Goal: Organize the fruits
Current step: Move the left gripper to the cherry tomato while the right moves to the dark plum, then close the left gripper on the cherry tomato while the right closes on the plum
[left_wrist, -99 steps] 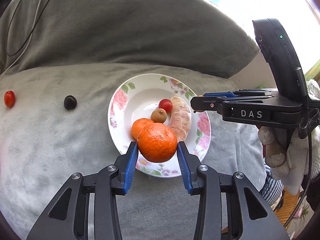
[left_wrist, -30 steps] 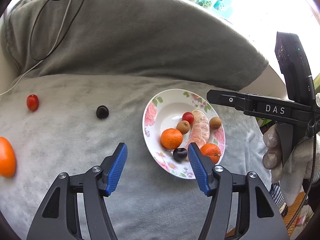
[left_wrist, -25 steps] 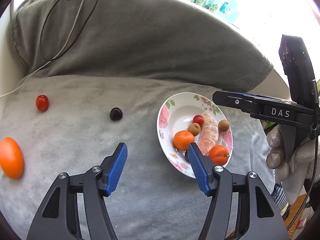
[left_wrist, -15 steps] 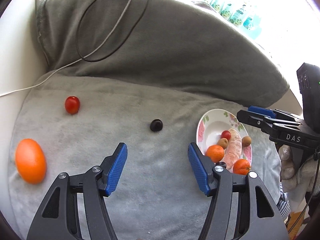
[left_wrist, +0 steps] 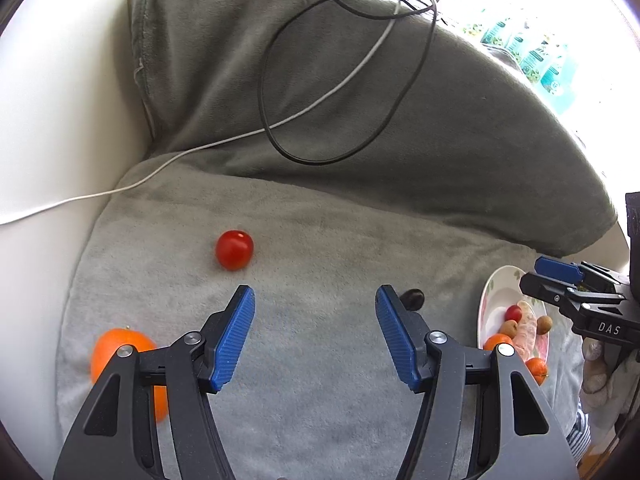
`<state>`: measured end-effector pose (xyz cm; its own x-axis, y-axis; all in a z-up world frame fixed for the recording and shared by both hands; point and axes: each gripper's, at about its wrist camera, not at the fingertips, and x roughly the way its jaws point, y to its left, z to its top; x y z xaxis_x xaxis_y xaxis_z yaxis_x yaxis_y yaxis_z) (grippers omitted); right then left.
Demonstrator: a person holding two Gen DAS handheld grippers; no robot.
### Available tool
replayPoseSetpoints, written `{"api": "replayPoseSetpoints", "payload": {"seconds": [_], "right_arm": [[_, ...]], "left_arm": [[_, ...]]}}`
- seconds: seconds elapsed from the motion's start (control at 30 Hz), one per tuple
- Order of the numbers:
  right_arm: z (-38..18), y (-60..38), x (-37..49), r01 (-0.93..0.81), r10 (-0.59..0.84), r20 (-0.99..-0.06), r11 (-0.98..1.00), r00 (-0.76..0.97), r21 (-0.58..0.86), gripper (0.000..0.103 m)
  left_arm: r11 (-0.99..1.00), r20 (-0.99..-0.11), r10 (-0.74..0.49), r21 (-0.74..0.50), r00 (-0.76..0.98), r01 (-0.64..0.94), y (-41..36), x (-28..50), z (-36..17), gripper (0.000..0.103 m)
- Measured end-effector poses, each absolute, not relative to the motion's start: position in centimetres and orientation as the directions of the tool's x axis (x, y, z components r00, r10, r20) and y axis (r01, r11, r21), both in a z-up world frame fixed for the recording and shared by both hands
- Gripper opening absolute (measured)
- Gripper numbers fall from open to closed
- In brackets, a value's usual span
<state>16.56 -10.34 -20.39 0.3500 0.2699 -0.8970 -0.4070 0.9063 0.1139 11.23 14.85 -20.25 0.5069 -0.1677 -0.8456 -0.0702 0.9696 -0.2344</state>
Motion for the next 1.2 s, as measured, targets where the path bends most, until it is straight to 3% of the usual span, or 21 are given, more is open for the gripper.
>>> {"api": "replayPoseSetpoints", "payload": {"seconds": [0.37,0.73,1.2], "right_arm": [[-22.7,-6.7,16.5,-0.477,0.308,-0.909,0.866,0.28,0.147,0.068],[-24.8,-4.1,16.9,-0.512,0.327,-0.927,0.837,0.185,0.193,0.047],[-27.9,-1.4,17.9,-0.532,0.269,-0.955,0.831,0.124,0.165,0.039]], "left_arm": [[0.964,-0.863,-0.158,-0.24,0.48,-0.116,17.9,13.9,-21.3,0.059],[0.961,-0.874,-0.178,-0.252,0.452,-0.11,18.9,15.6,-22.3,0.048],[0.954,-0.883,-0.204,-0.276,0.424,-0.116,20.2,16.7,-24.0,0.043]]}}
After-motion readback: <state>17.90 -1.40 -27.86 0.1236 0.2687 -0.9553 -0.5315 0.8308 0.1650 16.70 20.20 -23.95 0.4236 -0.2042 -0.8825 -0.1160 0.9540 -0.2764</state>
